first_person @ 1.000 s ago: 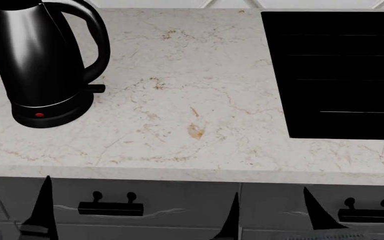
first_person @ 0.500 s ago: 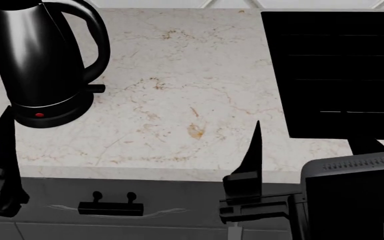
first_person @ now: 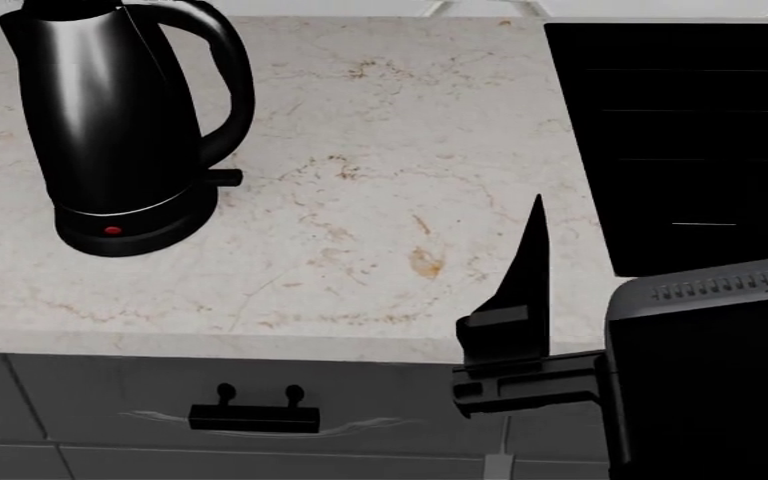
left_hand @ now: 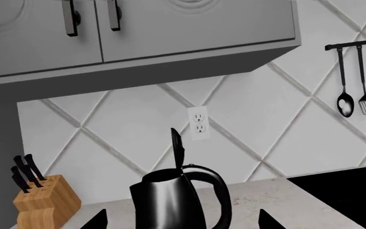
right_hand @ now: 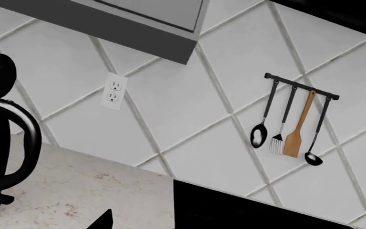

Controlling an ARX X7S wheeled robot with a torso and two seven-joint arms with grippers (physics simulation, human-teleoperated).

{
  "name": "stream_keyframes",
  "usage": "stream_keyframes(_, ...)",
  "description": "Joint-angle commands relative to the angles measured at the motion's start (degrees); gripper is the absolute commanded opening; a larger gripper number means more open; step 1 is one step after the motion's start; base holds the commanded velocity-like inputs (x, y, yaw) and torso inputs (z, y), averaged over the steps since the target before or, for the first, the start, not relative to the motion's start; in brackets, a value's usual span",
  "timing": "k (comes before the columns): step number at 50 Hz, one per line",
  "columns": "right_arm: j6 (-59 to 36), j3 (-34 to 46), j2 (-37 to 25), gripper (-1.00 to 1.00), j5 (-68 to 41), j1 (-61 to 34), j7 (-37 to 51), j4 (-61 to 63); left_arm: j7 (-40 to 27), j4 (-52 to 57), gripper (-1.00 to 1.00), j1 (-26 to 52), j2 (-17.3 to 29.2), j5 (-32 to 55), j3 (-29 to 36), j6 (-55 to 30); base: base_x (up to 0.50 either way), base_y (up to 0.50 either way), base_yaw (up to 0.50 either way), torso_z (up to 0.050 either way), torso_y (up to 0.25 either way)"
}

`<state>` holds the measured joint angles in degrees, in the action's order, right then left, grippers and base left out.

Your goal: Close the lid of the electric kettle.

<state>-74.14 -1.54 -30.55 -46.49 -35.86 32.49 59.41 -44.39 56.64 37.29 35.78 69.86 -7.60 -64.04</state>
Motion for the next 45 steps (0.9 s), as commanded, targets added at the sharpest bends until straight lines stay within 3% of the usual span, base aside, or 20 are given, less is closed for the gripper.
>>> stream_keyframes(1, -0.80, 1.74, -3.92, 1.00, -8.78, -4.57, 8.29, 0.39, 0.57, -0.58, 1.00, -1.18, 0.89, -1.13, -0.47, 1.41, 0.00, 0.50, 0.00, 0.000, 0.000)
stream_keyframes(31, 2.09, 3.56, -7.02, 1.00, -16.94, -7.29, 15.85, -1.02, 1.45, -0.94, 1.00, -3.21, 1.92, -2.63, 0.53, 3.67, 0.01, 0.50, 0.00, 0.000, 0.000)
stream_keyframes(37, 3.38, 4.13, -7.82, 1.00, -17.03, -7.42, 15.25, -0.87, 1.62, -0.98, 1.00, -3.47, 1.88, -3.14, 1.05, 4.08, 0.03, 0.00, 0.00, 0.000, 0.000)
stream_keyframes(45, 4.90, 6.82, -8.79, 1.00, -14.47, -7.02, 14.03, -1.31, 2.53, -1.27, 1.00, -3.89, 1.68, -4.30, 2.26, 4.76, 0.50, 0.00, 0.00, 0.000, 0.000)
